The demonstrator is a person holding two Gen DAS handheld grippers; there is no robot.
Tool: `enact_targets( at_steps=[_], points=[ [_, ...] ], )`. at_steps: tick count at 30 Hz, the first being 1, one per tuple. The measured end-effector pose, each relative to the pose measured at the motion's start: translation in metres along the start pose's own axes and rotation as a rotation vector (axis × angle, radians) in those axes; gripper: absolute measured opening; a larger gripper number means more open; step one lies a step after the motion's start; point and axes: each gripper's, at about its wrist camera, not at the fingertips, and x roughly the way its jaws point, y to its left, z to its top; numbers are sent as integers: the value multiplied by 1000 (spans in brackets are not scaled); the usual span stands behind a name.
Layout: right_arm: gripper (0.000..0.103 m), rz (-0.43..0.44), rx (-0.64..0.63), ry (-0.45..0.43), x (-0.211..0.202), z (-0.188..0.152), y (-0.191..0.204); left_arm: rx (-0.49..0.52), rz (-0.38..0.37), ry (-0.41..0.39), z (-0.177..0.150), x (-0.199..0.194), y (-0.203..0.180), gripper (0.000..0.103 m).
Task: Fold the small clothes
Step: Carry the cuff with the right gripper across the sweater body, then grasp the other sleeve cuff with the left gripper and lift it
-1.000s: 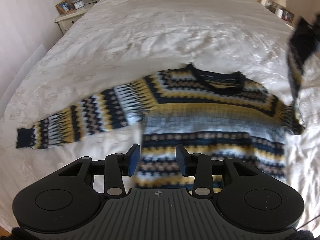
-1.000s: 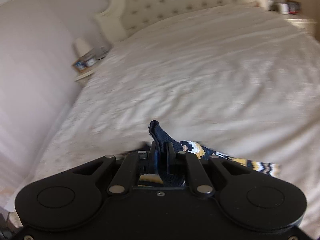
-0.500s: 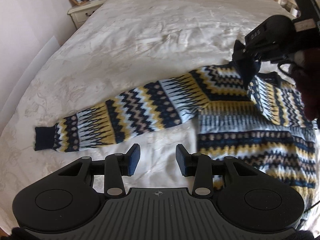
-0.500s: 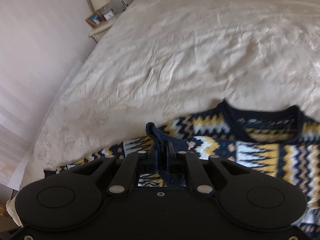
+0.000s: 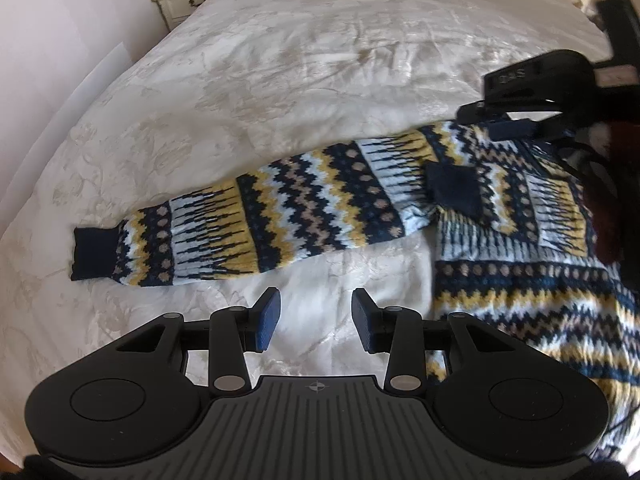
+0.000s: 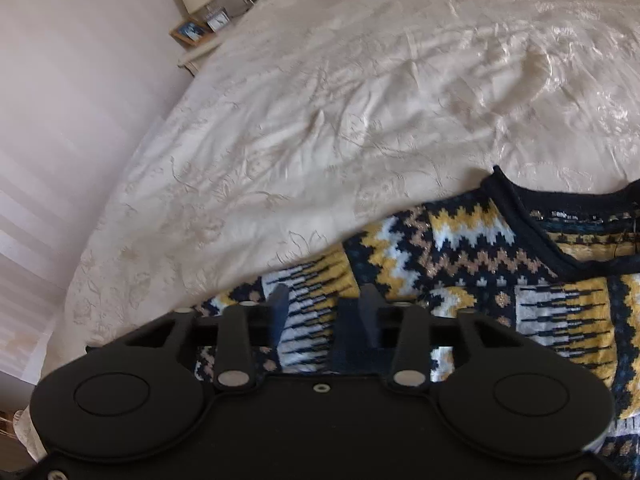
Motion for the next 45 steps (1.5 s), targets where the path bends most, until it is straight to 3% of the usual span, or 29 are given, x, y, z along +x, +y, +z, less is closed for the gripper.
enact_targets(
  at_steps=[6, 11, 13, 17, 20, 24, 30, 38, 42, 45],
  points=[
    [52, -52, -32, 8, -21, -13, -3, -48, -17, -45, 2, 10, 18, 39],
    [65, -111, -72, 51, -38, -41, -12, -131, -102, -38, 0, 27, 41, 39],
    [66, -124, -93, 77, -42, -55, -13, -169, -101, -25, -3, 35, 51, 39],
    [81, -100, -137, 117, -48, -80, -12, -223, -53, -22, -10, 48, 74, 39],
    [102, -71, -154, 142, -49, -98, -9, -278, -45, -35, -13, 56, 100, 50],
    [102, -68, -176, 154, -50, -113, -3, -362, 19, -78, -14, 63, 138, 75],
    [102, -82, -198, 139, -51, -122, 3, -448, 50, -87, -8, 85, 185, 90],
    [102, -44, -210, 155, -49, -121, 13, -516, 40, -34, -17, 129, 215, 93],
    [102, -33, -206, 177, -45, -122, 14, -519, 30, -62, -19, 143, 218, 102],
    [102, -25, -206, 197, -41, -123, 14, -537, 15, -93, -18, 147, 222, 102]
  ],
)
